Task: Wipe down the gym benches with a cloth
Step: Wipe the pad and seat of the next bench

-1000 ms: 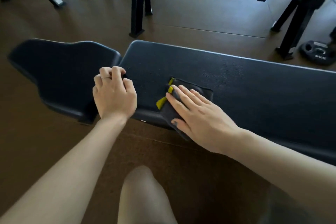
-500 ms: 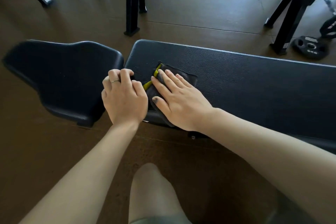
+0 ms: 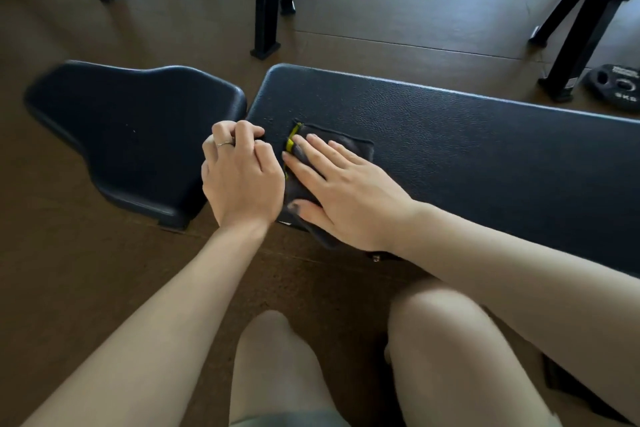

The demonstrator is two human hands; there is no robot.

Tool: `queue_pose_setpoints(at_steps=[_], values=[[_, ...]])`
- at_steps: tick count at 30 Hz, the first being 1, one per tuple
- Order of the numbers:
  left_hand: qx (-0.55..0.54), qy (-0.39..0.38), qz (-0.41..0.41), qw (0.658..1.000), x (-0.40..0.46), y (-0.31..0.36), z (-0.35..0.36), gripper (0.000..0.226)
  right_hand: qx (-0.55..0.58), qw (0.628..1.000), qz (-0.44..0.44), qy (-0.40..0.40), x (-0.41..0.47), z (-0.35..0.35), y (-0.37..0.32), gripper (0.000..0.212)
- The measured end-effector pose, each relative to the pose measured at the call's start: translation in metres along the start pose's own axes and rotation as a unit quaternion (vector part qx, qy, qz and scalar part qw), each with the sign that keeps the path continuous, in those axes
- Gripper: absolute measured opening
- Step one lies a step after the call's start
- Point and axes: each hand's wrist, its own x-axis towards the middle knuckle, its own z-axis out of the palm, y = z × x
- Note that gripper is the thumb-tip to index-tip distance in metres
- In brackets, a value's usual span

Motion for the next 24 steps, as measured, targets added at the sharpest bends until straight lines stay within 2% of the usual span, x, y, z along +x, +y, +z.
queue_pose_setpoints(at_steps=[2,4,7,10,13,15,17,22,24], values=[[-0.048,-0.011,-0.005,0.999,0.001,-0.003,-0.004,0.039,0.013,1.000,0.016,-0.008,0.008,-0.002,-0.004,0.074],[-0.142,-0.029,-0.034,0.989,0.002,-0.010,-0.011,0.040,0.021,0.999,0.015,-0.024,-0.004,-0.002,-0.004,0.070],[-0.260,-0.021,-0.166,0.951,0.000,-0.025,-0.018,0.037,-0.005,0.999,-0.026,-0.022,-0.031,0.000,0.000,0.067],[-0.351,-0.036,-0.265,0.897,-0.003,-0.030,-0.009,0.039,0.003,0.998,-0.053,-0.038,-0.020,-0.005,0.003,0.066],[-0.452,0.003,-0.337,0.826,-0.003,-0.024,-0.003,0.034,0.039,0.997,-0.051,-0.050,0.031,-0.008,-0.009,0.064],[-0.464,0.031,-0.354,0.812,-0.003,-0.021,-0.001,0.032,0.064,0.996,-0.040,-0.055,0.071,-0.009,-0.015,0.063],[-0.447,0.047,-0.357,0.819,-0.003,-0.018,-0.001,0.034,0.066,0.995,-0.040,-0.059,0.109,-0.010,-0.010,0.061],[-0.418,0.064,-0.415,0.806,0.000,-0.004,0.000,0.040,0.058,0.996,0.018,-0.060,0.167,-0.014,0.041,0.057],[-0.404,0.079,-0.471,0.780,0.007,0.001,-0.002,0.041,0.061,0.995,0.059,-0.054,0.181,-0.014,0.054,0.059]])
